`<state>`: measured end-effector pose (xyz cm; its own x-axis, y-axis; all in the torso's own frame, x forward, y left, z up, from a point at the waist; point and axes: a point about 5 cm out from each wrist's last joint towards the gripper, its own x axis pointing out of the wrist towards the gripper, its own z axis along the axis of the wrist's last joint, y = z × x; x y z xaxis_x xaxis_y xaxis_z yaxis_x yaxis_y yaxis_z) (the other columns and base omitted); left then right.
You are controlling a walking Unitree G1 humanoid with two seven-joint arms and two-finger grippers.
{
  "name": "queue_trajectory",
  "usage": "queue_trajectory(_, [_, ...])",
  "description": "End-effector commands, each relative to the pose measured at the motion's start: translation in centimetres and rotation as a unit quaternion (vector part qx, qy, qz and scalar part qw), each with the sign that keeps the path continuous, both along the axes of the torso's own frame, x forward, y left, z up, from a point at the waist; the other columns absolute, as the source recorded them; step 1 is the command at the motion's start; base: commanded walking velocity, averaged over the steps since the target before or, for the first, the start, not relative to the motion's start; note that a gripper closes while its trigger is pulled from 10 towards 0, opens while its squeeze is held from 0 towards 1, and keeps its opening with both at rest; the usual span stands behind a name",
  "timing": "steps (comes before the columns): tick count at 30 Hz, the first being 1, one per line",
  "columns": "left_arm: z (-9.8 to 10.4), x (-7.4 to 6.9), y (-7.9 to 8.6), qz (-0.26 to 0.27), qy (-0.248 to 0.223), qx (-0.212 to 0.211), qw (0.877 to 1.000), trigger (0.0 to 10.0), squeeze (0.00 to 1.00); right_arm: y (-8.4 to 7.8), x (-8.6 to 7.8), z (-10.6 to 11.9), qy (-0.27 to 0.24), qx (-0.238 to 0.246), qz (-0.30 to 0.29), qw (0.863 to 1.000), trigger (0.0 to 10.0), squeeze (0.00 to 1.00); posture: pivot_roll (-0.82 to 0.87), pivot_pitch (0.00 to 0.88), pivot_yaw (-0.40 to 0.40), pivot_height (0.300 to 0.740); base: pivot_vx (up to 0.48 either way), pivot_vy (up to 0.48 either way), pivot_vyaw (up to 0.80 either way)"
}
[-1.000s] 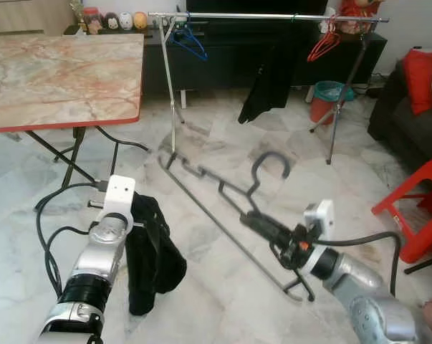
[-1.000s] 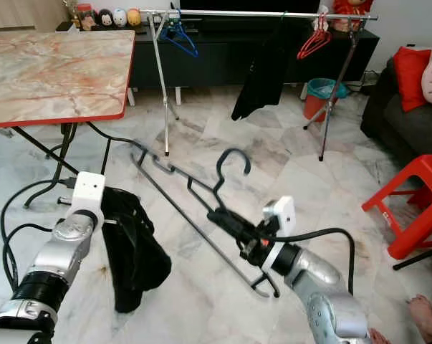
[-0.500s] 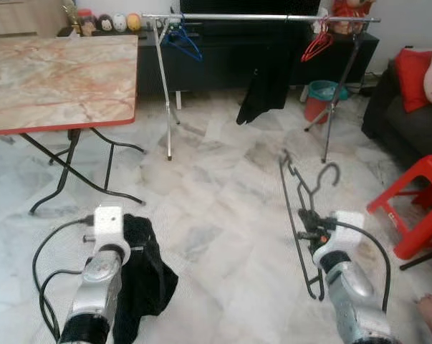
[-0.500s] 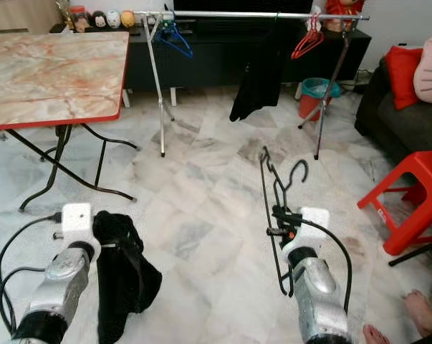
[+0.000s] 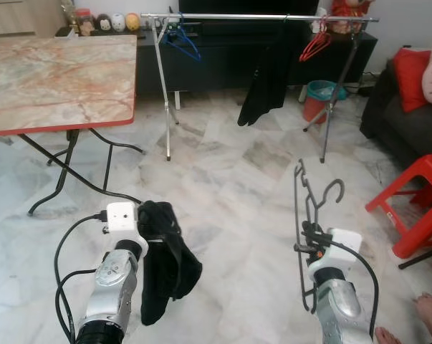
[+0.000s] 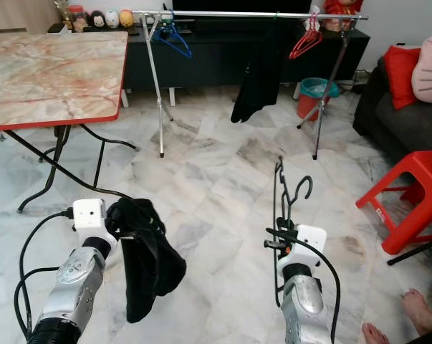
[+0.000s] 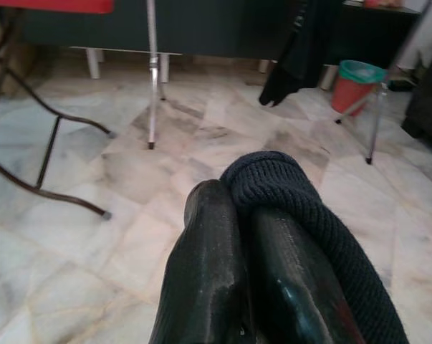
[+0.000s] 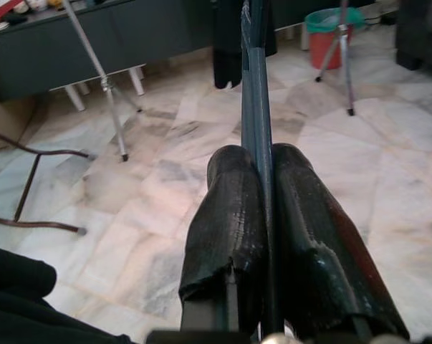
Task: Hang hanger
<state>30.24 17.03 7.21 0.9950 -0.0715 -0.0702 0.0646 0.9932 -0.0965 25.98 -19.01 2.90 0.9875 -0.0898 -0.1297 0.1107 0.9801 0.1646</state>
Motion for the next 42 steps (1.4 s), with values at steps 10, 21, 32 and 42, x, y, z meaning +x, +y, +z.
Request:
queue_trajectory(10, [2.1,1.0,-1.3,-0.063,-0.045,0.022,0.997,10.0,0.0,0.0,-1.2,1.1,-0.044,-0.025,-0.043,0.998,10.0,0.0,-0.1,0.0,0.066,0.74,0.0,0.0,0.15])
queue_trajectory(21, [2.0,0.8,-0.9,-0.053,-0.043,0.025,0.997,10.0,0.0,0.8,-1.7,0.8,-0.034,-0.041,-0.027,0.998,10.0,0.0,-0.09,0.0,0.059,0.74,0.0,0.0,0.8])
queue_trajectory(32, [2.1,1.1,-0.3,-0.042,-0.037,0.025,0.998,10.0,0.0,0.6,-1.2,1.6,-0.045,-0.044,-0.023,0.998,10.0,0.0,-0.09,0.0,0.065,0.74,0.0,0.0,0.8])
queue_trajectory(42, [2.6,1.3,-0.1,-0.03,-0.043,0.034,0.998,10.0,0.0,0.5,-0.4,2.1,-0.049,-0.041,-0.013,0.998,10.0,0.0,-0.03,0.0,0.037,0.74,0.0,0.0,0.8])
